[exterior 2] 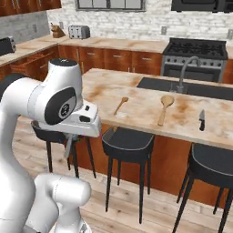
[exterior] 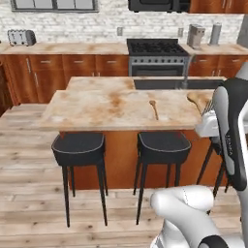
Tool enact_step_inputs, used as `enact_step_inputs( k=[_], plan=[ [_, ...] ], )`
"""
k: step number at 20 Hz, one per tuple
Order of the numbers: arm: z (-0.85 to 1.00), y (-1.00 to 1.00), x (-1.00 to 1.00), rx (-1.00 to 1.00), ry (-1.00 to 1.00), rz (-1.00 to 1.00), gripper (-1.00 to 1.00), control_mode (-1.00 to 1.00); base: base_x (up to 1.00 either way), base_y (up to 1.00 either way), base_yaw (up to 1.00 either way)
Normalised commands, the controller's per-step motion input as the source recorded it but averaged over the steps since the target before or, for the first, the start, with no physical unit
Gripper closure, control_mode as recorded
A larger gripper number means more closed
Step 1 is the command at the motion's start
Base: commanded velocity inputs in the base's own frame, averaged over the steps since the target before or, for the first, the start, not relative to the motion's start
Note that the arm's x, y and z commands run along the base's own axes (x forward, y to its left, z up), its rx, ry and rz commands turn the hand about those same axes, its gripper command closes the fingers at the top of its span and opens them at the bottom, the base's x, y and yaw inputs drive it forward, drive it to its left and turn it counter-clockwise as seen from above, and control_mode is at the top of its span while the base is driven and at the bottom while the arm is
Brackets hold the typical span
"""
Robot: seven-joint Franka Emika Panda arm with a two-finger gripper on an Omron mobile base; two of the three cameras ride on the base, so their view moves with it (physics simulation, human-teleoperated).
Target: Pick up the metallic utensils from the counter and place them in the open drawer. Make sure not to pick up any wooden utensils.
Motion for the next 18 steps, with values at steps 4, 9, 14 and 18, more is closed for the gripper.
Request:
enact_step_inputs(
  k=[4,9,14,18],
  plan=[
    [0.0,0.0,0.0,0.0,0.0,0.0,1.0,1.0,-0.29,1.0,0.52],
    [0.0,0.0,0.0,0.0,0.0,0.0,1.0,1.0,0.0,1.0,0.47],
    [0.0,0.0,0.0,0.0,0.0,0.0,1.0,1.0,0.53,1.0,0.14],
    [0.0,0.0,0.0,0.0,0.0,0.0,1.0,1.0,1.0,1.0,-0.14]
  ],
)
